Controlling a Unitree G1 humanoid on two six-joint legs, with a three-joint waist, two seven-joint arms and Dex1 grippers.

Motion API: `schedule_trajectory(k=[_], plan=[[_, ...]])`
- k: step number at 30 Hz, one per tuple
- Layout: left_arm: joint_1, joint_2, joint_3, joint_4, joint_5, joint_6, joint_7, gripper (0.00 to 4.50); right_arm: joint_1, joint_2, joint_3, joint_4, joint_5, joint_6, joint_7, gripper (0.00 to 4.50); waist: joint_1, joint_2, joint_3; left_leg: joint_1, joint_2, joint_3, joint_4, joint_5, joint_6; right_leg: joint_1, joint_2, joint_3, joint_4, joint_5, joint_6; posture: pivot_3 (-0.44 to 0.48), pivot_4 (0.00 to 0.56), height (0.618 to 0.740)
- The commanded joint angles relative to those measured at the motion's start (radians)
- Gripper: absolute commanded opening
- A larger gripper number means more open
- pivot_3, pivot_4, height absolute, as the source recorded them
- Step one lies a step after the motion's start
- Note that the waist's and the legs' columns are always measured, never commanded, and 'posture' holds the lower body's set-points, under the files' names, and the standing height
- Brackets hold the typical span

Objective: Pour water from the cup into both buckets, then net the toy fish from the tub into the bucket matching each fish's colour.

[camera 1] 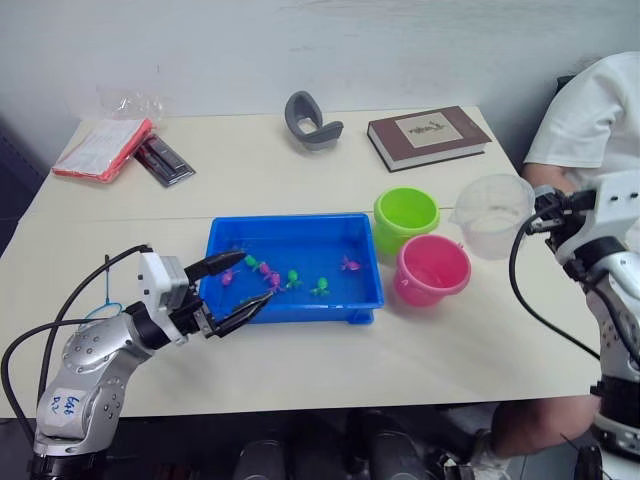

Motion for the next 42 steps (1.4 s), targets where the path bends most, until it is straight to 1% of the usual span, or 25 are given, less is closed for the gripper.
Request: schedule_trajectory(k=[1, 2, 3, 7, 10, 13, 17, 23, 34, 42], plan=[[-0.02, 0.01, 0.049, 0.011, -0.021, -0.014, 0.005, 4.5, -0.093, -0.056, 0.041, -0.001, -0.066, 0.058, -0.055, 0.01, 0.001, 0.0, 0.0, 0.0, 0.0, 0.0, 0.0, 0.0, -0.001, 0.0, 0.0, 0.0, 0.0, 0.0, 0.0, 0.0, 0.15, 0.74], [-0.028, 0.012, 0.054, 0.019, -0.018, -0.014, 0.006, 4.5, -0.149, -0.052, 0.062, 0.031, -0.079, 0.102, -0.083, 0.01, 0.001, 0.0, 0.0, 0.0, 0.0, 0.0, 0.0, 0.001, -0.001, 0.0, 0.0, 0.0, 0.0, 0.0, 0.0, 0.0, 0.15, 0.74], [-0.035, 0.015, 0.059, 0.027, -0.016, -0.015, 0.006, 4.5, -0.194, -0.065, 0.106, 0.069, -0.106, 0.1, -0.072, 0.01, 0.0, 0.0, 0.0, -0.001, 0.0, 0.0, 0.0, 0.001, -0.001, 0.0, 0.0, -0.001, 0.0, 0.0, 0.0, 0.0, 0.15, 0.74], [-0.056, 0.019, 0.067, 0.049, -0.005, -0.02, 0.002, 4.5, -0.312, -0.086, 0.233, 0.192, -0.21, 0.022, -0.039, 0.01, -0.004, 0.0, 0.0, -0.001, 0.0, 0.0, 0.0, 0.001, -0.001, 0.0, 0.0, -0.001, -0.001, 0.0, 0.001, 0.0, 0.15, 0.74], [-0.065, 0.017, 0.067, 0.052, -0.009, -0.019, 0.001, 4.5, -0.364, -0.094, 0.305, 0.259, -0.287, -0.063, -0.028, 0.01, -0.006, 0.0, 0.0, -0.003, 0.0, 0.0, 0.0, 0.001, -0.001, -0.001, 0.0, -0.001, -0.001, 0.0, 0.001, 0.0, 0.15, 0.74], [-0.07, 0.018, 0.059, 0.052, -0.001, -0.02, -0.002, 4.5, -0.395, -0.083, 0.332, 0.309, -0.333, -0.119, -0.038, 0.01, -0.008, 0.0, 0.0, -0.005, 0.0, 0.0, 0.0, 0.002, -0.001, -0.002, 0.0, -0.002, -0.001, 0.001, 0.001, 0.0, 0.15, 0.74], [-0.074, 0.013, 0.054, 0.055, 0.013, -0.03, 0.002, 4.5, -0.413, -0.067, 0.365, 0.345, -0.389, -0.175, -0.048, 0.01, -0.008, 0.0, 0.0, -0.007, 0.0, -0.001, 0.0, 0.002, -0.001, -0.002, 0.0, -0.003, -0.003, 0.001, 0.002, 0.0, 0.15, 0.74], [-0.049, -0.002, 0.026, 0.033, 0.04, -0.046, 0.008, 4.5, -0.437, -0.071, 0.431, 0.392, -0.504, -0.324, -0.069, 0.01, -0.022, 0.0, 0.0, -0.008, 0.0, -0.001, 0.0, 0.002, -0.001, -0.002, 0.0, -0.003, -0.004, 0.002, 0.003, 0.0, 0.15, 0.74], [-0.049, -0.011, -0.002, 0.027, 0.059, -0.067, 0.026, 4.5, -0.468, -0.072, 0.476, 0.471, -0.639, -0.518, -0.08, 0.01, -0.024, 0.0, 0.0, -0.006, 0.0, 0.0, 0.0, 0.003, -0.002, -0.002, 0.0, -0.002, -0.005, 0.002, 0.003, 0.0, 0.15, 0.74], [-0.061, -0.014, -0.022, 0.028, 0.066, -0.073, 0.036, 4.5, -0.465, -0.078, 0.508, 0.513, -0.757, -0.629, -0.135, 0.01, -0.024, 0.0, 0.001, -0.007, 0.0, 0.0, 0.0, 0.003, -0.002, -0.002, 0.0, -0.002, -0.005, 0.002, 0.003, 0.0, 0.15, 0.74]])
